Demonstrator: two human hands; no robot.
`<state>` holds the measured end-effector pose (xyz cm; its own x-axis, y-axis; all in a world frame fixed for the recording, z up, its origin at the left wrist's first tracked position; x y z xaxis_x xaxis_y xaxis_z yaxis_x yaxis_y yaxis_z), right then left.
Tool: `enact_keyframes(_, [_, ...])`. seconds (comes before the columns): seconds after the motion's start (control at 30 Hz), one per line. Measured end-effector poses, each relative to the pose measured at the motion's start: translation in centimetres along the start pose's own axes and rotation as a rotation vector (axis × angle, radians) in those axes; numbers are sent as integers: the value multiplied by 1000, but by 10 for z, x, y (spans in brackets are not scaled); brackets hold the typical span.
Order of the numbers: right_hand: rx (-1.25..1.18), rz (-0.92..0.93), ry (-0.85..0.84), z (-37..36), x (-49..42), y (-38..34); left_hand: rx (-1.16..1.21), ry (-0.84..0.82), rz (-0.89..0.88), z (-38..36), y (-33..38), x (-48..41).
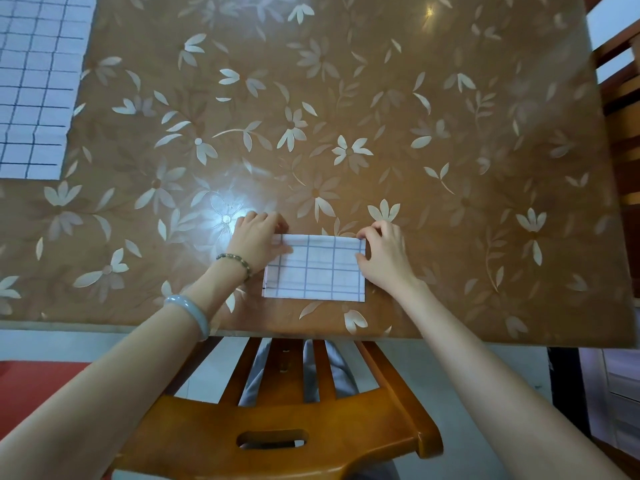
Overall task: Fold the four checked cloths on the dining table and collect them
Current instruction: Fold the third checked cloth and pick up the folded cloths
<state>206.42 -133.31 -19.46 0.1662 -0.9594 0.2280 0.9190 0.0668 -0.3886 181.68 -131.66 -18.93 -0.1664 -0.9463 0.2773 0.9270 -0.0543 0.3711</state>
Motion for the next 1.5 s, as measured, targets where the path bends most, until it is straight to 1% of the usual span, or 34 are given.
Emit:
enact_keyframes(0.07, [7,-8,-33,3,-5,-1,-1,-57,38,3,2,-7])
enact_keyframes(0.17, [7,-23,-87,7,-11,0,76,-117,20,1,4,-8])
enact_keyframes(0.2, [-3,-42,-111,8,-12,0,163,-122,36,0,3,-4])
enact_keyframes(0.3, [-92,-114,-171,17,-15,4,596,-100,177,7,1,12])
enact_keyframes(0.37, [-285,-183,-273,25,-13,2,797,-81,249,14,1,26])
enact_keyframes(0.43, [-611,-263,-422,29,-8,-4,1020,-76,352,21,0,40])
enact_keyframes(0.5, [-898,-327,-485,32,-4,-19,1244,-49,468,28,-3,53])
enact_keyframes(0.53, [-1007,-347,-492,34,-4,-30,1326,-21,526,34,-5,60])
enact_keyframes(0.6, [-1116,-358,-460,37,-5,-58,1450,56,622,48,-10,77])
enact_keyframes(0.67, [-1120,-329,-409,41,-9,-90,1582,91,653,63,-19,96])
enact_keyframes(0.73, [-1069,-266,-360,46,-12,-121,1678,94,632,75,-30,116])
enact_keyframes(0.83, [-975,-157,-342,48,-13,-174,1728,179,661,87,-57,160])
enact_keyframes(0.97, [-902,-46,-429,33,-6,-253,1796,440,699,92,-97,229])
enact_keyframes(1.03, [-843,5,-469,19,4,-297,1787,573,728,96,-122,266])
enact_keyframes(1.13, [-802,90,-533,-3,34,-367,1768,732,761,104,-166,327])
enact_keyframes(1.27, [-768,171,-593,-46,87,-455,1771,884,802,116,-227,417])
enact_keyframes(1.37, [-786,177,-650,-81,122,-512,1776,985,820,128,-264,478])
enact_keyframes(1.5, [-789,195,-666,-110,155,-579,1731,1074,876,140,-313,538])
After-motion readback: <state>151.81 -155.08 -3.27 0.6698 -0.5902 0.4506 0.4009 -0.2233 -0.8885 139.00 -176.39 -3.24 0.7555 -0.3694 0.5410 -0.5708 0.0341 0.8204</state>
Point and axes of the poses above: each hand's wrist, its own x-axis away from the middle knuckle, its own z-axis out of the back of the hand, y = z × x, the point moved 2 cm from there along -x, towards the middle knuckle
